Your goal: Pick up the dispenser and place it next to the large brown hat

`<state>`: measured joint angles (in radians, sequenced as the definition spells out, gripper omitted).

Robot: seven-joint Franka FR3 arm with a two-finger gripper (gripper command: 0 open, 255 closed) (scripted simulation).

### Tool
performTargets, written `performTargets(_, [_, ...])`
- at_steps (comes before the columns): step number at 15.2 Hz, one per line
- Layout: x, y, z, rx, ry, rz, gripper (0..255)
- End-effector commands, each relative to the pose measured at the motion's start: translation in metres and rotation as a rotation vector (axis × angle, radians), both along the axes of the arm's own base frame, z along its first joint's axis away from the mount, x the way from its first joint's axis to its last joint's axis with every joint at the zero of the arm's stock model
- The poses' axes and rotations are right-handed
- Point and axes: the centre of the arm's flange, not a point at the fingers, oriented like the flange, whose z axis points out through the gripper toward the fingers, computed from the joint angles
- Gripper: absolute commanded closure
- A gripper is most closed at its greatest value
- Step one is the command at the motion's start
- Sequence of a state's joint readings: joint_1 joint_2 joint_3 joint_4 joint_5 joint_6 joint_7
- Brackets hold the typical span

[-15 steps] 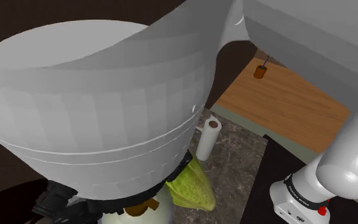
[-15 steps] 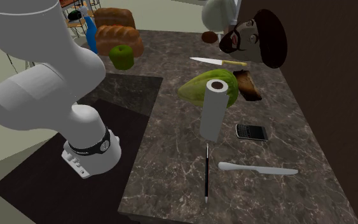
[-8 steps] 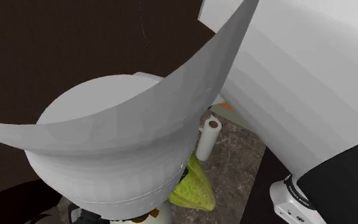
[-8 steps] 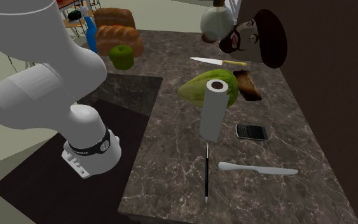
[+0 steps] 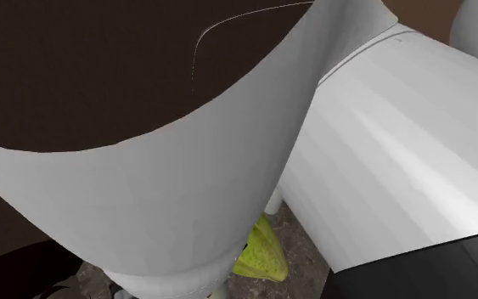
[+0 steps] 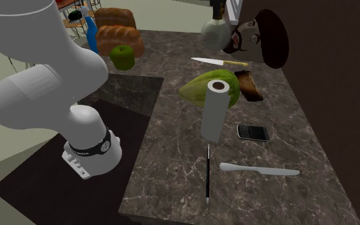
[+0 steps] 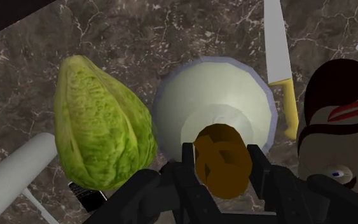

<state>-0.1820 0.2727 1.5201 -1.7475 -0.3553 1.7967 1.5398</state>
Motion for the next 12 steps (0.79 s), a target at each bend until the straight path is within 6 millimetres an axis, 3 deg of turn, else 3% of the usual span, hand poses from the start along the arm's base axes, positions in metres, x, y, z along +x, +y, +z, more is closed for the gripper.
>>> performTargets(1, [0.0,0.0,-0.01,0.001,0.0,0.0,255])
performTargets(12, [0.0,0.0,-0.068,0.001,0.0,0.0,255])
